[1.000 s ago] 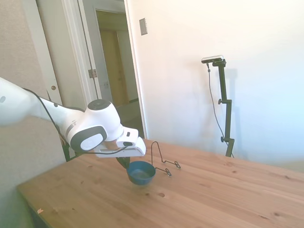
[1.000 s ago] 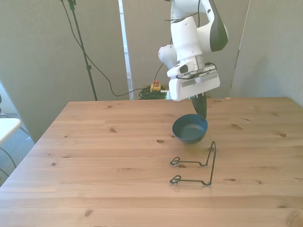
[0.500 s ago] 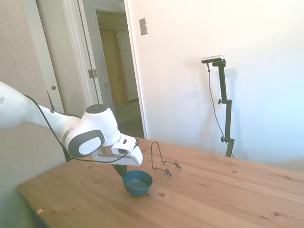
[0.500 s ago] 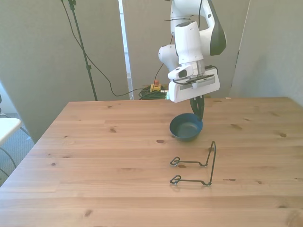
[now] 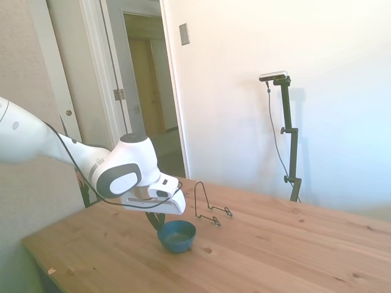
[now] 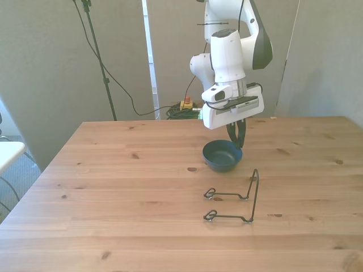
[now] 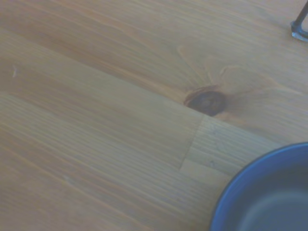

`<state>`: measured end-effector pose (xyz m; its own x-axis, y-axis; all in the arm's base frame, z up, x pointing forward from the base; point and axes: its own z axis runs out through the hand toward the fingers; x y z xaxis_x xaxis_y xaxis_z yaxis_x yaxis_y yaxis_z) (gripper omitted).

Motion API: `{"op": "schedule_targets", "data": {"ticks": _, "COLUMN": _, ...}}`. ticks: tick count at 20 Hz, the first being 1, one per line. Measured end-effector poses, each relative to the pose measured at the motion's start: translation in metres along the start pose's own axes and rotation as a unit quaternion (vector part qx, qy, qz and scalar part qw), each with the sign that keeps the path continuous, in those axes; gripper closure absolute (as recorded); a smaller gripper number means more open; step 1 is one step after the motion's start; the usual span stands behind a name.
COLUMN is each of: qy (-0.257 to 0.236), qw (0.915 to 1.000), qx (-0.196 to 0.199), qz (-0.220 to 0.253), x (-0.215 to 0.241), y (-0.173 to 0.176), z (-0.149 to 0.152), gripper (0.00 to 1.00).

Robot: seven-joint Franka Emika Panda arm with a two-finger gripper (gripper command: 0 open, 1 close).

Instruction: Unload the bowl

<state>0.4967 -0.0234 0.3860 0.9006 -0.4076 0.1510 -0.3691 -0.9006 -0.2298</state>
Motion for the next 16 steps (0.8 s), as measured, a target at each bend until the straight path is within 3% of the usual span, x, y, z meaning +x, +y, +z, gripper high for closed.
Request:
{"op": "schedule_targets", "data": {"ticks": 9, "qy": 0.006, "qw": 0.9997, "qx": -0.009, "qz": 0.021, "x": 0.005, "y": -0.006, "z": -0.002, "gripper": 0.0}}
{"op": "schedule_targets", "data": {"ticks": 13, "qy": 0.037, "qw": 0.997, "qx": -0.016, "qz": 0.066, "x": 0.003, "y": -0.021, "z": -0.02, "gripper": 0.0}}
{"op": "schedule_targets", "data": {"ticks": 16, "qy": 0.054, "qw": 0.9958, "qx": -0.006, "qz": 0.074, "x": -0.006, "y": -0.034, "z": -0.04, "gripper": 0.0}}
